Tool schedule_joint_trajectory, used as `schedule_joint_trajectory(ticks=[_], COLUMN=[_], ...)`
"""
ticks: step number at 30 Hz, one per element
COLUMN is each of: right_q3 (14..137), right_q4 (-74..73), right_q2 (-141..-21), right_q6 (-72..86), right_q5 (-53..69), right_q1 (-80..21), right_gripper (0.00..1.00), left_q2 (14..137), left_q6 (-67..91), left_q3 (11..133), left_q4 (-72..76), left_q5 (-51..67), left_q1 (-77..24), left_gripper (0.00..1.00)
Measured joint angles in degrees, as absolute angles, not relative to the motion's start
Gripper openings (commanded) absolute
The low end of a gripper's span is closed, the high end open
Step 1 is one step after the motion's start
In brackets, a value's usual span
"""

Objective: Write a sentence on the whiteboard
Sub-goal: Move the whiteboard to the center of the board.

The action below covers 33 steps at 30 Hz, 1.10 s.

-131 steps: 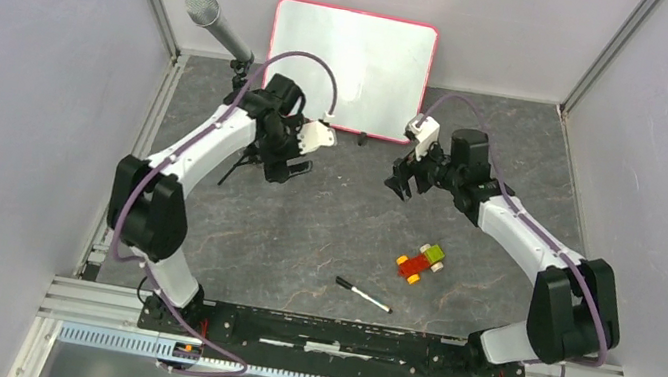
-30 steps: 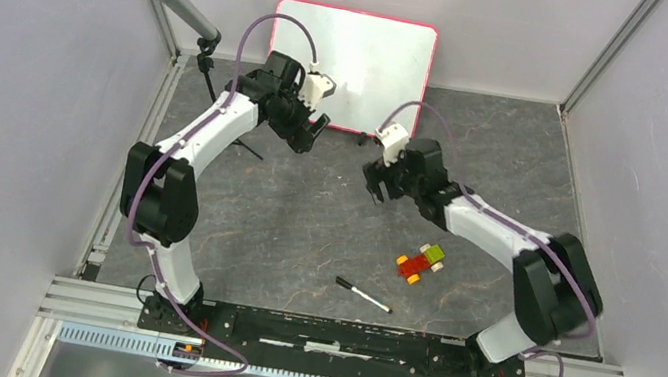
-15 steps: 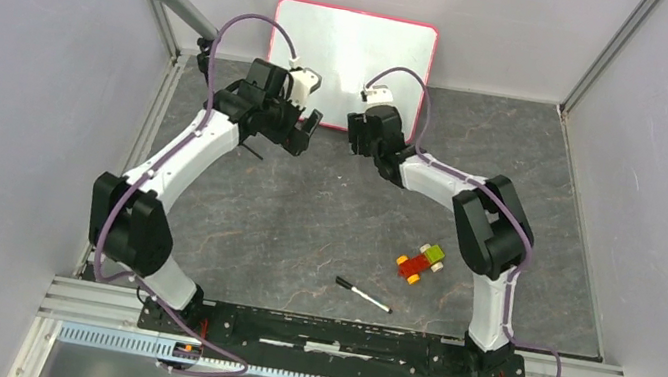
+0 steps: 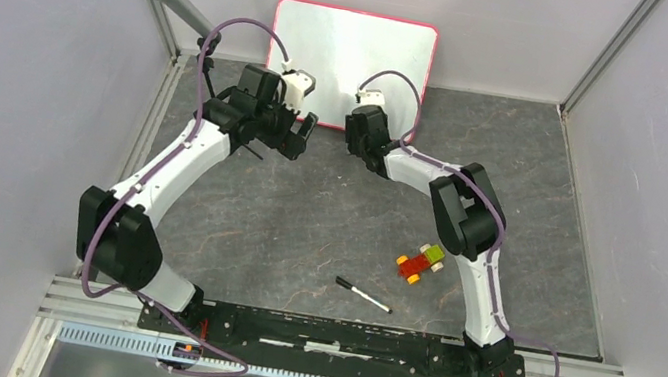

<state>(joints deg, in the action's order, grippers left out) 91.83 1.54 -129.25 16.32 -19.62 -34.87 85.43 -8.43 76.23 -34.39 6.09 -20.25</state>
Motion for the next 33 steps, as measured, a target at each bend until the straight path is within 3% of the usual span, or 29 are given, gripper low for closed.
schedule_joint_trajectory(ticks=[5,8,19,33], right_q3=[95.18,96.36,93.38,67.88], right_q4=[0.75,0.47,3.70,8.93], right_q2=[-132.49,-133.60,-132.55,-115.63], right_q6=[16.67,16.84,18.06,15.64], right_q5=[-21.12,-22.02,-22.11,-14.22], right_q1=[-34.87,-34.87,-33.82,-32.47], right_gripper=[0.56,0.48,0.00,0.00], left_q2=[84.51,83.66,82.11,79.83], left_q6=[-8.36,-8.32,-8.36,-9.04], left_q3=[75.94,75.85,75.75,75.53], left_q4=[-34.11,-34.11,-34.37,-38.02], left_q5=[6.15,6.22,6.70,11.07], left_q1=[-20.25,-20.27,-20.27,-22.48], left_gripper=[1.00,1.00,1.00,1.00])
